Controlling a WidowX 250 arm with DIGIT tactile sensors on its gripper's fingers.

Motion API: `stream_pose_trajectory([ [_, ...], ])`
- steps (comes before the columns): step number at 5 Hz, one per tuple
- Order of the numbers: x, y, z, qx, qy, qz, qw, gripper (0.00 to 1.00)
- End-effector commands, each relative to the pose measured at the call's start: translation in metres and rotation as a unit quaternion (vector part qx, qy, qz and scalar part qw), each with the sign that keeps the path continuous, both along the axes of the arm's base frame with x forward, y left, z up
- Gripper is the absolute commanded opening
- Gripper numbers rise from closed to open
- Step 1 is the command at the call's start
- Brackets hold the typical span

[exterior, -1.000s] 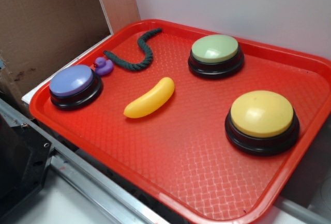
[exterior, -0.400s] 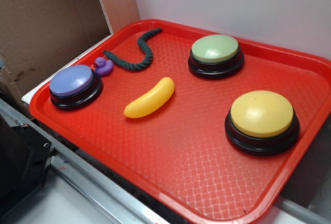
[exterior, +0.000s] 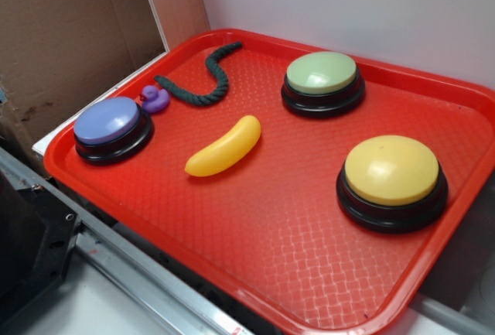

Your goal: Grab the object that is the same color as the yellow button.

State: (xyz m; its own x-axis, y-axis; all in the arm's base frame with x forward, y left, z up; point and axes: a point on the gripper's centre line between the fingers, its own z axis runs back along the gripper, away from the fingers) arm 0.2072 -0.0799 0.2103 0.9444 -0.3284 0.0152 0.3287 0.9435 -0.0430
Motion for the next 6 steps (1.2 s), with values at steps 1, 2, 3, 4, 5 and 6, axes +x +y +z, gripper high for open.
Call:
stream_pose_trajectory([
  [1, 0.020, -0.009, -0.061, 0.008, 0.010, -0.027, 1.000, 1.00],
  [2, 0.027, 0.002, -0.105, 0.006, 0.030, -0.029, 0.999, 1.00],
  [3, 0.031, 0.004, -0.136, -0.004, 0.060, -0.045, 0.997, 1.00],
  [4, 0.026, 0.000, -0.165, -0.004, 0.120, -0.053, 0.991, 1.00],
  [5, 0.021, -0.002, -0.181, -0.023, 0.140, -0.052, 0.989, 1.00],
  [6, 0.015, 0.003, -0.192, -0.032, 0.157, -0.046, 0.986, 1.00],
])
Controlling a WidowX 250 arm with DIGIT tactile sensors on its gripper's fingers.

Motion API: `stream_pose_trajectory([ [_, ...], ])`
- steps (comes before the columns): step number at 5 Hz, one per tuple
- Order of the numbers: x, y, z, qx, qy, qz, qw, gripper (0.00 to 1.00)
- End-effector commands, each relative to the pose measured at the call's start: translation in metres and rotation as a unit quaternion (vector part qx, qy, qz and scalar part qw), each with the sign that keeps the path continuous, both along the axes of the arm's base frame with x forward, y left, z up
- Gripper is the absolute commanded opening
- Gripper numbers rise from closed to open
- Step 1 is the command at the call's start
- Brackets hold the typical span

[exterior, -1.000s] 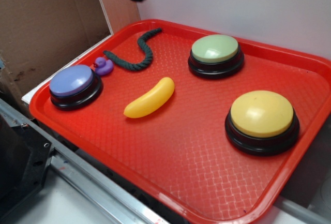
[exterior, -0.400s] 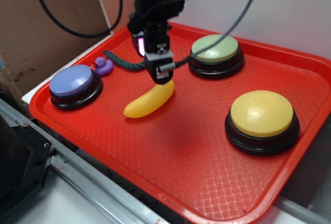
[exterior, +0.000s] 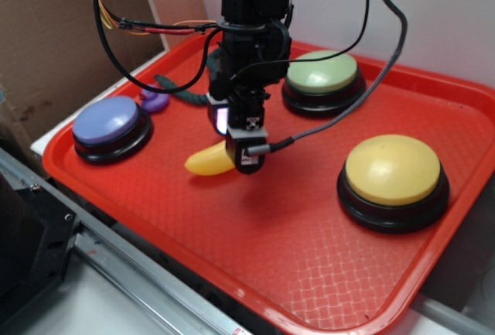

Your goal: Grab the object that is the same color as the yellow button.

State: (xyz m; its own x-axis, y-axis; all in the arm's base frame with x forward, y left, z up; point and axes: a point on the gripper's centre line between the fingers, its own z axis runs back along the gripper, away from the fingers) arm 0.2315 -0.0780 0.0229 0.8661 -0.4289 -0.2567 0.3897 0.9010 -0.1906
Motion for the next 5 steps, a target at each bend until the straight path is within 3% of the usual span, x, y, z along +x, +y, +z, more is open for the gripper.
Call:
stream_pose_trajectory([
  [1, -0.012, 0.006, -0.009, 0.000, 0.013, 0.024, 1.000, 0.83],
  [2, -0.013, 0.006, -0.010, 0.028, 0.019, 0.037, 0.999, 0.00],
  [3, -0.014, 0.005, -0.003, 0.092, 0.017, 0.038, 0.995, 0.00],
  [4, -0.018, 0.008, 0.028, 0.124, -0.018, 0.059, 0.990, 0.00],
  [5, -0.028, 0.015, 0.078, 0.020, -0.064, 0.159, 0.985, 0.00],
])
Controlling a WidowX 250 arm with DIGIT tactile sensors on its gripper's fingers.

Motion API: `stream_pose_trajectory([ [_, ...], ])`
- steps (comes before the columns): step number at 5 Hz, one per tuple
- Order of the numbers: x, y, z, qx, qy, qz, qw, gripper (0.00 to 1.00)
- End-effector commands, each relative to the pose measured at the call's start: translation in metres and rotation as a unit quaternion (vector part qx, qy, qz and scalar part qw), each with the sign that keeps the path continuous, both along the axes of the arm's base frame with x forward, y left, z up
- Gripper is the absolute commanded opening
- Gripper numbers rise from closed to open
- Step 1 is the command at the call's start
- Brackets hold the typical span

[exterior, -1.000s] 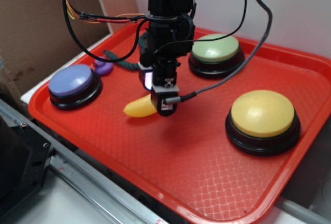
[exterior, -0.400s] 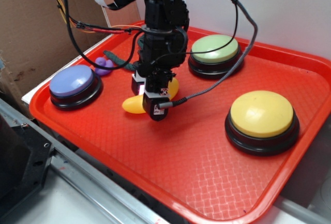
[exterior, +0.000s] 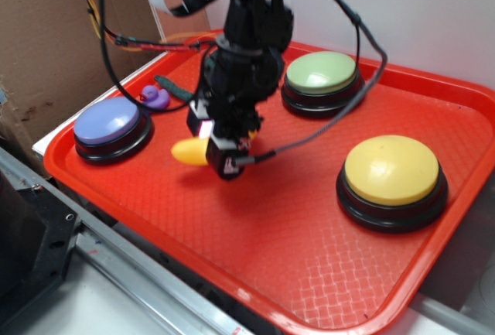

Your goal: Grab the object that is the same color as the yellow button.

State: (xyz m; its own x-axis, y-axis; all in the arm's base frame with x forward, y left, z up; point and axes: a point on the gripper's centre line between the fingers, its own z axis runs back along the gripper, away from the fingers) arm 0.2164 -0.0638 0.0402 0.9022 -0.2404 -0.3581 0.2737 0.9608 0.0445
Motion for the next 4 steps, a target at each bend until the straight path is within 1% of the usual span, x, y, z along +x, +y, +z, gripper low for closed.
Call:
stream_pose_trajectory([
  [1, -0.033, 0.012, 0.108, -0.138, -0.164, 0.106, 0.971, 0.00],
  [2, -0.046, 0.019, 0.156, -0.113, -0.192, 0.100, 0.970, 0.00],
  [3, -0.049, 0.022, 0.206, -0.097, -0.211, 0.089, 0.969, 0.00],
  [4, -0.049, 0.022, 0.241, -0.075, -0.214, 0.082, 0.971, 0.00],
])
